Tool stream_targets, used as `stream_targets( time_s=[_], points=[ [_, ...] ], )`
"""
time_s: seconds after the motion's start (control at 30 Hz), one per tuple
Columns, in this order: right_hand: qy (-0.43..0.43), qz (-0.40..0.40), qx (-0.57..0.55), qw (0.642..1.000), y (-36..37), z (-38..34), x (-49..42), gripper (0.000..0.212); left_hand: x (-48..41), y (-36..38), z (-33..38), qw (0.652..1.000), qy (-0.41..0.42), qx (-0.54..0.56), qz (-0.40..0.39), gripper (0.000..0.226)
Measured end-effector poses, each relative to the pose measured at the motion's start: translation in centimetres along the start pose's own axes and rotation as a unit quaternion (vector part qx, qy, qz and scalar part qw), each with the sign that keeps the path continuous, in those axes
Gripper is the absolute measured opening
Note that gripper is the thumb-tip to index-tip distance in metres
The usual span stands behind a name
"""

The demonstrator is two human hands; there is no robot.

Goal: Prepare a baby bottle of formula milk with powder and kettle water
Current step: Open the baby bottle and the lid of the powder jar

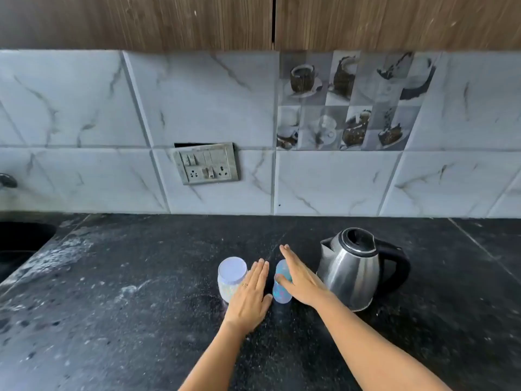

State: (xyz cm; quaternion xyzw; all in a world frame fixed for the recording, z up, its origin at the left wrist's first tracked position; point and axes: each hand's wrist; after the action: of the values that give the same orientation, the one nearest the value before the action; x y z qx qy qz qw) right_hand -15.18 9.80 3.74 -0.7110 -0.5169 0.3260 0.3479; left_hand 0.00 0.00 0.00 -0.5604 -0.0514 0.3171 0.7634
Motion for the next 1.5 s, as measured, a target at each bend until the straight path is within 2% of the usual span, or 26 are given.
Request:
stream_targets(
  time_s=[0.07,0.2,0.3,0.4,0.5,0.6,0.7,0.93,1.03,1.2,1.37,1.5],
  points=[
    [0.014,0.006,-0.007,1.0,0.3,0.3,-0.3,0.073,0.2,1.0,0.2,0.993,-0.053,0.064,-0.083,0.071],
    [0.03,0.004,0.004,1.0,1.2,0.7,0.3,0.059,-0.2,2.9,0.6,0.98,-0.12,0.123,-0.104,0.078],
    [0.032,0.035,-0.008,0.999,1.6,0.8,0.5,0.051,-1.0,4.0,0.8,0.965,-0.161,0.157,-0.136,0.08],
    [0.033,0.039,-0.032,0.998,1.7,0.8,0.4,0.048,-1.6,4.2,1.5,0.924,-0.216,0.279,-0.147,0.064],
    [0.032,0.054,-0.062,0.996,1.9,1.1,0.5,0.048,-1.8,4.4,1.7,0.892,-0.256,0.34,-0.15,0.053],
    [0.026,0.064,-0.077,0.995,1.9,1.5,0.7,0.05,-1.7,4.9,1.5,0.889,-0.25,0.356,-0.144,0.049],
    [0.027,0.038,-0.076,0.996,1.5,1.6,0.6,0.05,-1.6,5.1,1.3,0.897,-0.233,0.349,-0.139,0.049],
    [-0.022,-0.139,-0.058,0.988,-1.3,2.3,-0.1,0.048,-1.4,5.3,1.1,0.905,-0.205,0.336,-0.159,0.045],
    [-0.035,-0.19,-0.042,0.98,-2.1,1.6,-0.6,0.041,-1.2,5.2,1.1,0.904,-0.203,0.345,-0.152,0.045],
    [-0.022,-0.182,0.039,0.982,-2.7,0.4,-1.0,0.037,-0.6,5.0,0.7,0.905,-0.187,0.344,-0.165,0.046],
    [-0.075,-0.244,0.002,0.967,-3.5,0.0,-0.7,0.04,-0.4,4.4,0.0,0.911,-0.166,0.324,-0.194,0.048],
    [-0.084,-0.211,-0.028,0.973,-4.3,0.1,-0.5,0.048,-0.2,4.1,0.1,0.91,-0.164,0.319,-0.205,0.051]
  ],
)
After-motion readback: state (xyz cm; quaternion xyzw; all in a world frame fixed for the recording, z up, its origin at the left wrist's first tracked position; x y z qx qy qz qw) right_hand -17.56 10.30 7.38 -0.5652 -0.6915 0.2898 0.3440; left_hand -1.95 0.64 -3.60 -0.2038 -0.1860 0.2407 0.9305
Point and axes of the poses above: each hand's wrist, its own x-axis away from the middle knuckle, its own y-axis out of the palm, z = x × y, and after that the axes turned 12 degrees about -y, right-handed
